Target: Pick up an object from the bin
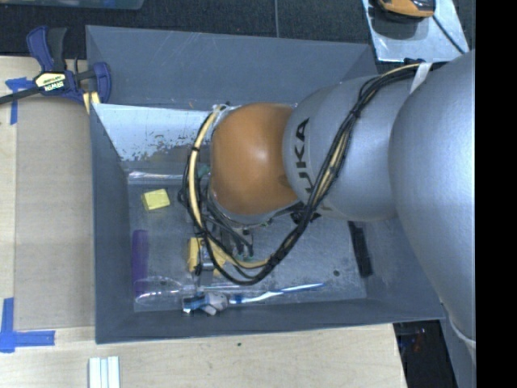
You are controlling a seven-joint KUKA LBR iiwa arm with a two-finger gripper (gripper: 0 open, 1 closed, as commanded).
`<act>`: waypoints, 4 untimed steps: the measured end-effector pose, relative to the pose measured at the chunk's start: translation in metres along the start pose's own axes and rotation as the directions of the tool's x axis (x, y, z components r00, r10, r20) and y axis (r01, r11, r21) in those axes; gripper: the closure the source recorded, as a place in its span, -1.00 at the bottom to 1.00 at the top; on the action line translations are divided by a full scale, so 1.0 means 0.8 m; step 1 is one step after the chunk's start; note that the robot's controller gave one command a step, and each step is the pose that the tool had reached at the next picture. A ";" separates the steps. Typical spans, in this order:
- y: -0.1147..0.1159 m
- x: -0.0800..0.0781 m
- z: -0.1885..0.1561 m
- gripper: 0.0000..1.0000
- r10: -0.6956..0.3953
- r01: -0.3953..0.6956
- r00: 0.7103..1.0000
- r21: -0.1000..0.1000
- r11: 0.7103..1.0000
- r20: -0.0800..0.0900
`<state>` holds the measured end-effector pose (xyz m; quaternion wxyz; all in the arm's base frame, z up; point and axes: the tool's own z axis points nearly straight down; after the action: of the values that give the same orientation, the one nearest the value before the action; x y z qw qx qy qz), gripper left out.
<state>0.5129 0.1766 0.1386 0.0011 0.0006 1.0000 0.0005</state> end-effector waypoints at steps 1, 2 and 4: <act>-0.066 0.007 0.080 -1.00 0.097 -0.097 0.995 -0.001 0.995 0.003; -0.089 -0.067 0.042 -1.00 0.017 -0.017 1.000 -0.006 1.000 0.019; -0.099 -0.120 0.082 -1.00 0.020 -0.020 1.000 -0.004 1.000 0.013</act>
Offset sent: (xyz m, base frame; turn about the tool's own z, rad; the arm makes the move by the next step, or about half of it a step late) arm 0.0497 -0.0700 -0.0364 0.0171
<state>0.6094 0.0972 0.0729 0.0076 0.0108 0.9999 0.0023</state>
